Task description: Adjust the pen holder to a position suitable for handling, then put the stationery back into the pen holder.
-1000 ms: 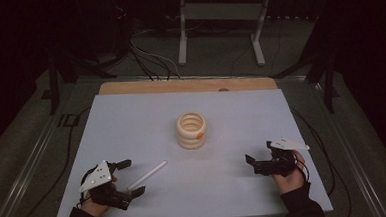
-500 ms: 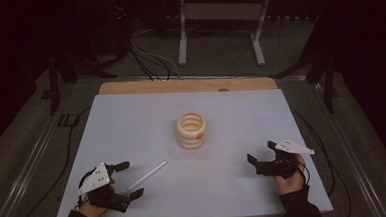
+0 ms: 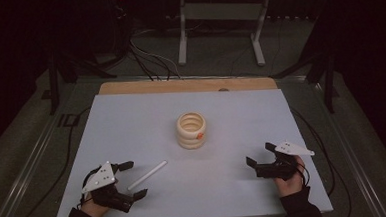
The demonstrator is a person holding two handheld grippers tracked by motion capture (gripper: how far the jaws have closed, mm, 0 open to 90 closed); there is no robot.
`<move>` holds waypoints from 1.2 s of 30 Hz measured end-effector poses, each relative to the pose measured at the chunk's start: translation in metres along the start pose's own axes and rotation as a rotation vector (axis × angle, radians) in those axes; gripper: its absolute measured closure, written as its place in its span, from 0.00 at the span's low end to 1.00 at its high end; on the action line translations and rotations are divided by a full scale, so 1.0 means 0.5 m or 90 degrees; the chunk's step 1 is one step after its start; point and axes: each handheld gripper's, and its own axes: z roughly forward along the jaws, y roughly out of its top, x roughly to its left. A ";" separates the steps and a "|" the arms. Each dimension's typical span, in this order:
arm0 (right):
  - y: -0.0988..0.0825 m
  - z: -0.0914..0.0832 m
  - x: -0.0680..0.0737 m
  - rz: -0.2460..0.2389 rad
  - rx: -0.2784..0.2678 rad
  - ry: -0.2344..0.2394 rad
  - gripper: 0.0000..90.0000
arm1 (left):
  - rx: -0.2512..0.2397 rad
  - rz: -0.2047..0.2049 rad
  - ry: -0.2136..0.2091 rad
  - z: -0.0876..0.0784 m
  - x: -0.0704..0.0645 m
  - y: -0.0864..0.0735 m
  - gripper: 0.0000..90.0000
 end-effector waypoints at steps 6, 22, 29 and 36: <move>0.003 -0.002 0.003 0.000 -0.009 0.009 0.00 | 0.012 -0.018 0.006 -0.004 0.001 0.024 0.00; 0.003 0.002 0.008 0.003 -0.017 0.030 0.00 | 0.113 -0.031 0.067 0.029 0.029 0.093 0.00; 0.003 0.000 0.008 0.002 -0.022 0.031 0.00 | 0.145 -0.045 0.084 0.051 0.035 0.116 0.00; 0.003 0.002 0.007 0.004 -0.015 0.029 0.00 | 0.203 -0.049 0.106 0.082 0.036 0.135 0.00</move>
